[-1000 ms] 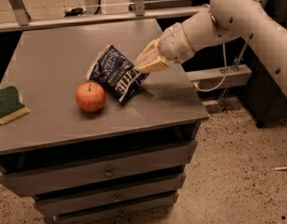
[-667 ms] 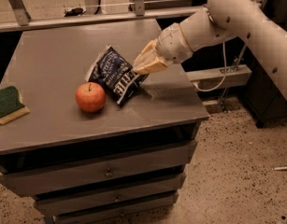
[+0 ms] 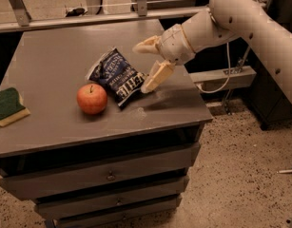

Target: Move blue chip bag near apple

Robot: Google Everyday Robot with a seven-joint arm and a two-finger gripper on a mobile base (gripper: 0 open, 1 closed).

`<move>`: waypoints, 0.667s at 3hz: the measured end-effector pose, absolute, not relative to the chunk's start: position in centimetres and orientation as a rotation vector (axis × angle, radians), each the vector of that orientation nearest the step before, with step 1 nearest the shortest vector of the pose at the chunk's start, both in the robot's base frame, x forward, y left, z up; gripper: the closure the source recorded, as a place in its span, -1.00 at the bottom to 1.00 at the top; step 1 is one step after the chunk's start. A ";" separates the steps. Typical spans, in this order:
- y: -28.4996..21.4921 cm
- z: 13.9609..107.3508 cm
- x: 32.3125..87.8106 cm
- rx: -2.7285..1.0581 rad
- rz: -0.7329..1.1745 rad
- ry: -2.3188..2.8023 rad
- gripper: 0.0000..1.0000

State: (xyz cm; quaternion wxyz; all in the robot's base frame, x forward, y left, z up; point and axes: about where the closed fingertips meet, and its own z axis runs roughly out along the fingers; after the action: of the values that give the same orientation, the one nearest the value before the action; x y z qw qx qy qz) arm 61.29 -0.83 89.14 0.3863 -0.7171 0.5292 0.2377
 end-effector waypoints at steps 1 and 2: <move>-2.7 89.5 61.7 -1.778 0.556 1.381 -1.00; -4.7 90.0 62.1 -1.726 0.511 1.408 -1.00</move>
Offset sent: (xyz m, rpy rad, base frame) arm 0.0215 -0.1400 0.0305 0.0744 -0.1361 -0.3828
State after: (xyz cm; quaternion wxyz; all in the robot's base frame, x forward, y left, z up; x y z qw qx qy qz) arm 62.07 -4.72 89.95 0.4152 -0.6871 0.5605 0.2033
